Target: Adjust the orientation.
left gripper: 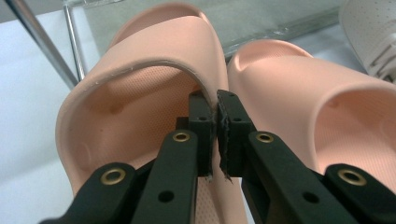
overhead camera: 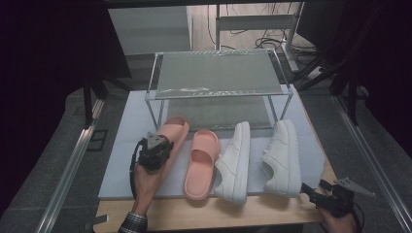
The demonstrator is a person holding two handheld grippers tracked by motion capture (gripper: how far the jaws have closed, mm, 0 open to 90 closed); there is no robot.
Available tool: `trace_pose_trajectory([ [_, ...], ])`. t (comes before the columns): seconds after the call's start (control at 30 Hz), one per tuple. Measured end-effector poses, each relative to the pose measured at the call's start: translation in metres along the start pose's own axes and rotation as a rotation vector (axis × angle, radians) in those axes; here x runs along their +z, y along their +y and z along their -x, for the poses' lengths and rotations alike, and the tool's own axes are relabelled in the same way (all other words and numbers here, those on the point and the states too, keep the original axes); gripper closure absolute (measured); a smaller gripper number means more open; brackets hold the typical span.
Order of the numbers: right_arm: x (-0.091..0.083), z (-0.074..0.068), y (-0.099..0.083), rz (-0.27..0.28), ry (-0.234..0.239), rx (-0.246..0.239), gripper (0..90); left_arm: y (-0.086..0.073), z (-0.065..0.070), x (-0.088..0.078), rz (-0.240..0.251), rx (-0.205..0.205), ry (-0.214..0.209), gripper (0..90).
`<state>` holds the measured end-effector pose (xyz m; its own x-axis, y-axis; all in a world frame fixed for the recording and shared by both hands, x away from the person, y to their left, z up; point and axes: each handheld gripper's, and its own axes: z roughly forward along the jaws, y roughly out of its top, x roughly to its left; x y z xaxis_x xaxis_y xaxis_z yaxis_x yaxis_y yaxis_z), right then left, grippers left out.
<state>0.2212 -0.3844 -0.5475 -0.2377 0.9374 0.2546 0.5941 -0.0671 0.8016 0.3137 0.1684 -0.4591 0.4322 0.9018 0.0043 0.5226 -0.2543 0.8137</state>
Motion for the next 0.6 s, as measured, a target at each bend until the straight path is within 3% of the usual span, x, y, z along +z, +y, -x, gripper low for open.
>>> trace_pose_trajectory([
  [0.6,0.000,0.000,0.000,0.000,0.001,-0.002,15.9,0.021,0.003,0.041,-0.004,-0.013,0.077,85.4],
])
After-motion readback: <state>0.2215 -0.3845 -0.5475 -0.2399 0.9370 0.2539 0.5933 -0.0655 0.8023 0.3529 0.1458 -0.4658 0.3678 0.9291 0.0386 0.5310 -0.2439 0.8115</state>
